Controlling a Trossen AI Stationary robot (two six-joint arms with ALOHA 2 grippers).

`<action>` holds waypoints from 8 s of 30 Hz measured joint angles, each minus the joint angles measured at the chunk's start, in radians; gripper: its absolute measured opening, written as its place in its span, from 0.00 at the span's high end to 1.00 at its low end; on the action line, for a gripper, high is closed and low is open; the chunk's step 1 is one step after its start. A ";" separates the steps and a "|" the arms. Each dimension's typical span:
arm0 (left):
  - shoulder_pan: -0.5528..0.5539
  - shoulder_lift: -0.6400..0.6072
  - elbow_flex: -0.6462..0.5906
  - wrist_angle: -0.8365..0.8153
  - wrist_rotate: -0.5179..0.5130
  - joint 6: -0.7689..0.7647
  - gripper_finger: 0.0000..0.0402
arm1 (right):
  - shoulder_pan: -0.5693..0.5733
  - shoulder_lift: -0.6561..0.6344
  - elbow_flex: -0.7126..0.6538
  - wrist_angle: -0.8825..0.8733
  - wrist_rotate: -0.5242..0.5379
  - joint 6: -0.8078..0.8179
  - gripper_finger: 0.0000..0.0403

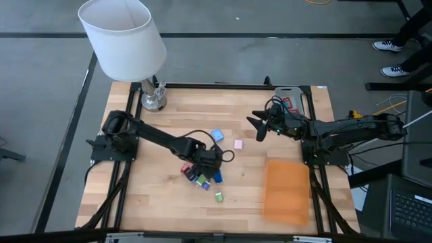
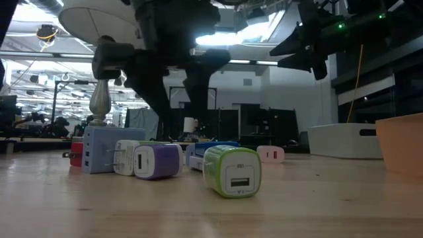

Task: Pick & Place Office items
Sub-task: Put the dark blue digital clock into the gray bin

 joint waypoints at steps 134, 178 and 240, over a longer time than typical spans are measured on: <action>0.002 0.260 0.381 -0.224 0.088 0.068 0.27 | 0.000 0.000 0.000 0.015 -0.085 -0.032 0.51; 0.024 0.293 0.381 -0.251 0.097 0.064 0.35 | 0.032 0.000 0.000 0.015 -0.081 -0.041 0.51; 0.034 0.313 0.382 -0.261 0.025 0.129 0.60 | 0.032 0.000 0.000 0.015 -0.082 -0.052 0.51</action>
